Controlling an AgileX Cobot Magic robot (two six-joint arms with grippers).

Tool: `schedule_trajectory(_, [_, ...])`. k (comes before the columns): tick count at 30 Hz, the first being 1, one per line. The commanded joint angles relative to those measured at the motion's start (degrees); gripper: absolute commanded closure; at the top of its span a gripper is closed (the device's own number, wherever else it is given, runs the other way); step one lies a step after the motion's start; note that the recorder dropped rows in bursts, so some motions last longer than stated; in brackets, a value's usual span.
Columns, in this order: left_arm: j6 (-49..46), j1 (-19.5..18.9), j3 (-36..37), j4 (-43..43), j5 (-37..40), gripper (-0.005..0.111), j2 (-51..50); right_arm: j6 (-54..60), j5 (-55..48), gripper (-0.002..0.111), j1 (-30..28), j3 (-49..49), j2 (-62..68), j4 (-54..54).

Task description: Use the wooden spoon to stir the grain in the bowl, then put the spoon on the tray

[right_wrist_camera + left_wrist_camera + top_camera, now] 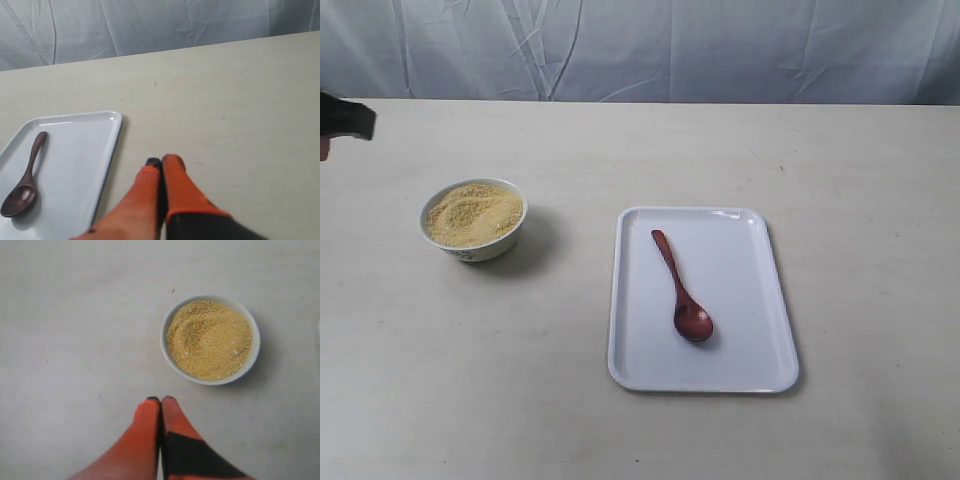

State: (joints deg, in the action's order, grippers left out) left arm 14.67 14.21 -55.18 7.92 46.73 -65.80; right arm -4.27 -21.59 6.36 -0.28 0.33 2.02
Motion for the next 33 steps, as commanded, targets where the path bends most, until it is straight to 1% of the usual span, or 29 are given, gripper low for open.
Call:
schedule_trajectory(1, [-0.1,-0.6,6.7,-5.4,0.0,0.107,14.5,0.2,0.8,0.106,-0.3,0.3,-0.3,-0.2])
schedule_trajectory(3, [-0.1,-0.6,9.0,-6.8,0.9,0.107,21.2,0.2,0.8,0.106,-0.3,0.3,-0.3,-0.2])
schedule_trajectory(5, [-0.3,-0.6,10.1,-6.2,2.3,0.107,25.9,0.2,0.8,0.106,-0.3,0.3,-0.3,-0.2])
schedule_trajectory(6, [-0.3,-0.6,10.1,-5.9,5.3,0.107,29.0,0.2,0.8,0.106,-0.3,0.3,-0.3,-0.2])
schedule_trajectory(9, [-0.3,-0.6,10.1,-4.7,9.1,0.107,35.1,0.2,0.8,0.106,-0.3,0.3,-0.3,-0.2])
schedule_trajectory(12, [-0.3,-0.6,10.1,-3.4,9.8,0.107,40.0,0.2,0.7,0.106,-0.3,0.3,-0.3,0.0])
schedule_trajectory(18, [-0.2,-0.6,10.1,-1.9,9.0,0.107,45.3,0.2,0.7,0.106,-0.3,0.3,-0.3,0.0])
schedule_trajectory(20, [-0.2,-0.6,11.0,-1.4,6.5,0.107,46.8,0.2,0.7,0.106,-0.3,0.3,-0.3,0.0])
schedule_trajectory(22, [-0.2,-1.7,13.5,0.0,1.7,0.107,49.0,0.2,0.7,0.106,-0.3,0.3,-0.3,0.0])
schedule_trajectory(25, [-0.2,-5.8,18.7,0.2,-5.5,0.107,52.7,0.2,0.7,0.106,-0.3,0.3,-0.3,0.0])
schedule_trajectory(28, [-0.2,-9.4,24.5,-0.3,-10.2,0.107,56.8,0.2,0.7,0.106,-0.3,0.3,-0.3,0.0])
schedule_trajectory(31, [-0.2,-12.2,31.4,-0.6,-14.5,0.107,61.1,0.2,0.8,0.106,-0.3,0.3,-0.3,0.0])
schedule_trajectory(33, [-0.2,-13.4,35.8,-0.6,-17.7,0.107,63.6,0.2,0.8,0.106,-0.3,0.3,-0.3,0.0])
